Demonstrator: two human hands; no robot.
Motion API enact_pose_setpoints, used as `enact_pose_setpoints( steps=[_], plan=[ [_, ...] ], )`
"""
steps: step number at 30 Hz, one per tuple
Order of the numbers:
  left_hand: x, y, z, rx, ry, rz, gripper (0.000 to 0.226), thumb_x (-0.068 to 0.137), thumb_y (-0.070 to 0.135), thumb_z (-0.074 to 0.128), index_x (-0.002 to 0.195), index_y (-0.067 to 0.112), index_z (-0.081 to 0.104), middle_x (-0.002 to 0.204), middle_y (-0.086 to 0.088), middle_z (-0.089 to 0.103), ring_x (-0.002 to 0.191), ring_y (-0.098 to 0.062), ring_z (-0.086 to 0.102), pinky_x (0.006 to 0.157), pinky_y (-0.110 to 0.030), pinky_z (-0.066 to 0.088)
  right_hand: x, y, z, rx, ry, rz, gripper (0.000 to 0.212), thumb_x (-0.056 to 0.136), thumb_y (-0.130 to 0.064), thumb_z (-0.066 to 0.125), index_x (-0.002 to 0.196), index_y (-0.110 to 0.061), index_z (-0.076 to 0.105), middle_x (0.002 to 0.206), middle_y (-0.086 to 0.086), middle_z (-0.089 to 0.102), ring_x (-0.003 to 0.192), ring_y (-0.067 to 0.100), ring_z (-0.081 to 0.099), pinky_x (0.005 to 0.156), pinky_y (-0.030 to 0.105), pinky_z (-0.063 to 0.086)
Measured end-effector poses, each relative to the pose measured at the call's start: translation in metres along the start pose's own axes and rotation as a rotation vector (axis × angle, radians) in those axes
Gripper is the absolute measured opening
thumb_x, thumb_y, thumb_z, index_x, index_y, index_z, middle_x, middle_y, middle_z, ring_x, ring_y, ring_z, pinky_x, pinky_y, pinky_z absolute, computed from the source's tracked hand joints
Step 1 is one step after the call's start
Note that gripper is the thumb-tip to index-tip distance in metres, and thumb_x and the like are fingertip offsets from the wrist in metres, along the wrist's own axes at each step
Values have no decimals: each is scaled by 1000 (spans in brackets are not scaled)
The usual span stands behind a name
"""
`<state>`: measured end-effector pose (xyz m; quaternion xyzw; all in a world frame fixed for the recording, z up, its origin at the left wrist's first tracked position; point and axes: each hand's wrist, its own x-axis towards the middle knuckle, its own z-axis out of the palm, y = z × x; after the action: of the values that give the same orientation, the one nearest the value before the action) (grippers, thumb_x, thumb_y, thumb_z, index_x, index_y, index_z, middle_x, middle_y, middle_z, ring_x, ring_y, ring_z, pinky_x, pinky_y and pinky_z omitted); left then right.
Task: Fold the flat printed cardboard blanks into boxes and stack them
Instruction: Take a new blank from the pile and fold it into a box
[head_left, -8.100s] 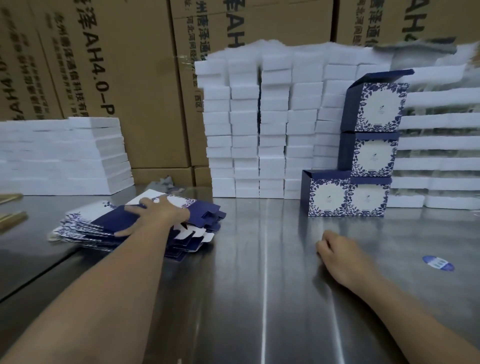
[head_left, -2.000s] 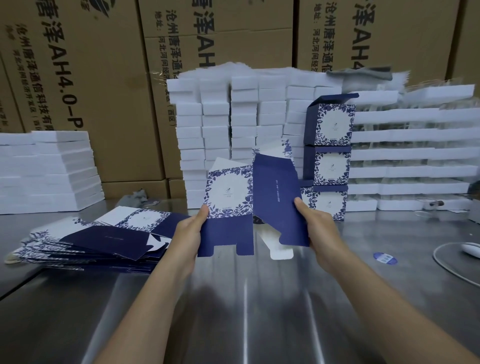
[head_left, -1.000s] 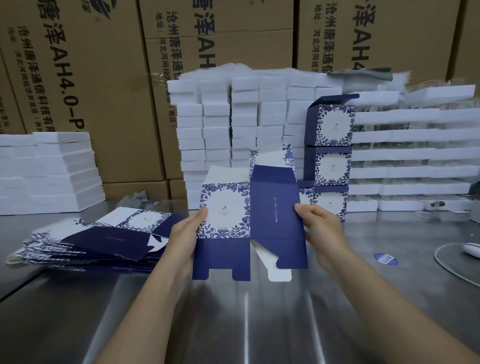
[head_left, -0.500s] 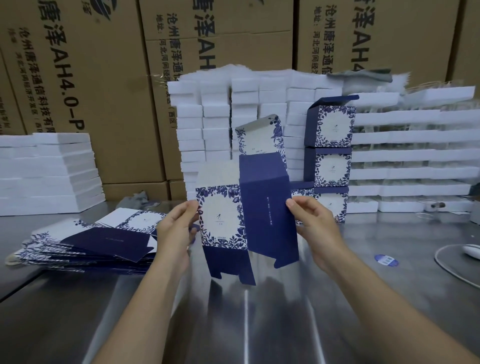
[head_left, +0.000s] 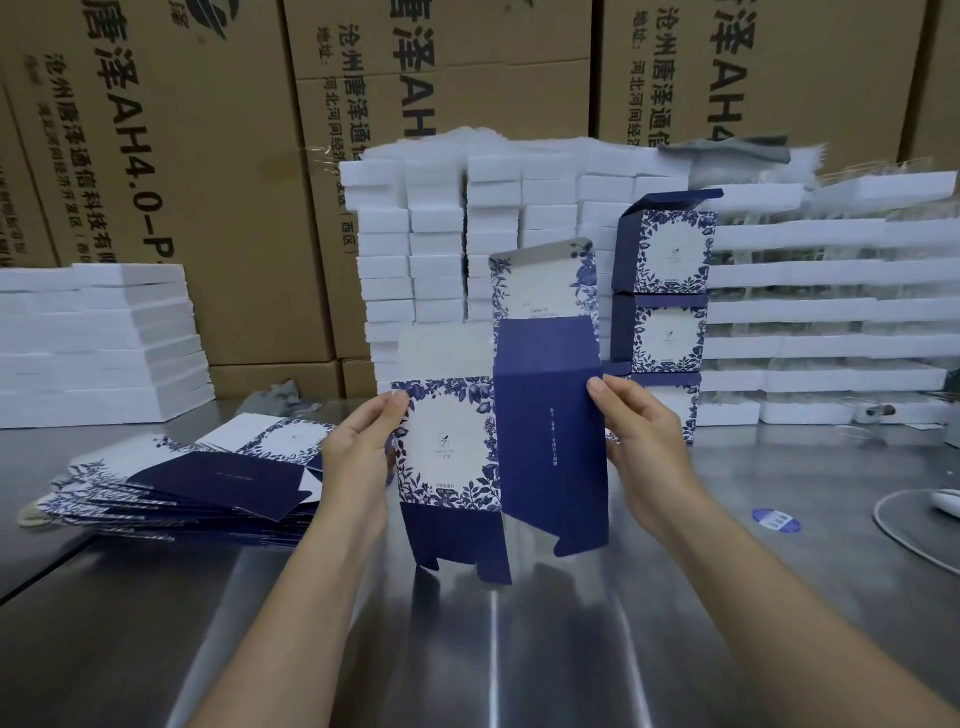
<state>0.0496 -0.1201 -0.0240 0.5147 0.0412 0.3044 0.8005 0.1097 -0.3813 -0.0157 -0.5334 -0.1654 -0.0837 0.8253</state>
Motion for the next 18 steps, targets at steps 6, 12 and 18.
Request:
enact_pose_setpoints(
  steps=[6,12,18],
  plan=[
    [-2,3,4,-27,5,-6,23,92,32,80,111,18,81,105,-2,75,93,-19,58,72,-31,40,2,-3,-3,30,85,-30,9,99,-20,73,105,-13,75,101,0,77,88,13,68,72,24,53],
    [-2,7,3,-108,-17,35,28,93,32,79,116,17,79,117,-7,79,97,-18,75,88,-38,60,-1,-5,-2,2,3,-33,14,95,-25,78,104,-14,80,106,2,80,93,12,71,80,32,53],
    [3,8,-1,-240,52,32,40,91,26,82,127,12,74,124,-9,77,123,-29,70,112,-54,51,-4,-1,2,-42,-57,-1,21,97,-26,76,110,-11,79,115,7,79,97,14,70,85,36,56]
  ],
)
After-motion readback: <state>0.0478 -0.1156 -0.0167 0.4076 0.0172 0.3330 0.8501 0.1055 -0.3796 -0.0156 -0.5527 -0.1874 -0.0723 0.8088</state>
